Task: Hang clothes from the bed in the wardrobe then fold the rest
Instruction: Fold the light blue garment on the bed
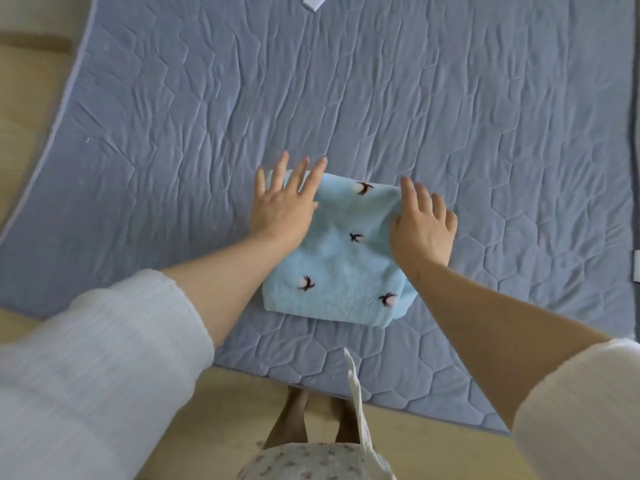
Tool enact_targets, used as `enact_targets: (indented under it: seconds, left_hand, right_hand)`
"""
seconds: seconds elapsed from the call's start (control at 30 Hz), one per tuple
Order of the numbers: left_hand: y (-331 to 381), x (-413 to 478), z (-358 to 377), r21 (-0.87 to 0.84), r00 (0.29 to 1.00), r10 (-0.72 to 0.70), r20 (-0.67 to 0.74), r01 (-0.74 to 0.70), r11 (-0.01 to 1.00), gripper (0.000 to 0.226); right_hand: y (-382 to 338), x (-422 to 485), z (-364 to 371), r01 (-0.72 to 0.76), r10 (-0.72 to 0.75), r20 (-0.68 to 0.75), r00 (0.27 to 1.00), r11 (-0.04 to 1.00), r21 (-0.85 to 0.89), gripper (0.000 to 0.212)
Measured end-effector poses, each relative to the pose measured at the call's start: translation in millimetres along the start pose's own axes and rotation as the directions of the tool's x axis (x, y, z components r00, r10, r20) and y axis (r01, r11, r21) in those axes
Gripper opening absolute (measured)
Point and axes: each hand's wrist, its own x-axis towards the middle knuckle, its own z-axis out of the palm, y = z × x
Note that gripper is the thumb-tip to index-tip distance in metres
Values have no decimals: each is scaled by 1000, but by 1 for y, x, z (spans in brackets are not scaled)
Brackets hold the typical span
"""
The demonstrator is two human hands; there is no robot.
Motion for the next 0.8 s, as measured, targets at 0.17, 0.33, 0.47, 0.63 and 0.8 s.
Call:
enact_targets:
  seconds: [0.17,0.33,0.47,0.63,0.8]
  left_hand:
    - [16,-22,58,-27,960,104,260,-100,995,62]
    - [17,-12,120,-62,949,-11,314,32,998,65]
    - [8,-4,173,-85,950,-15,311,44,995,69]
    - [-5,11,202,-150,969,64,237,-29,988,68]
    - [-25,-6,195,-625,923,-386,11,308,717,76]
  right_hand:
    - [4,-17,44,28,-6,283,959,997,-74,56]
    - [24,-4,101,-85,96,369,924,995,-47,57]
    - [37,-1,150,-131,119,471,874,991,-7,63]
    - [47,13,184,-178,94,474,875,975,136,63]
    - [57,-15,176,-411,369,189,910,858,309,78]
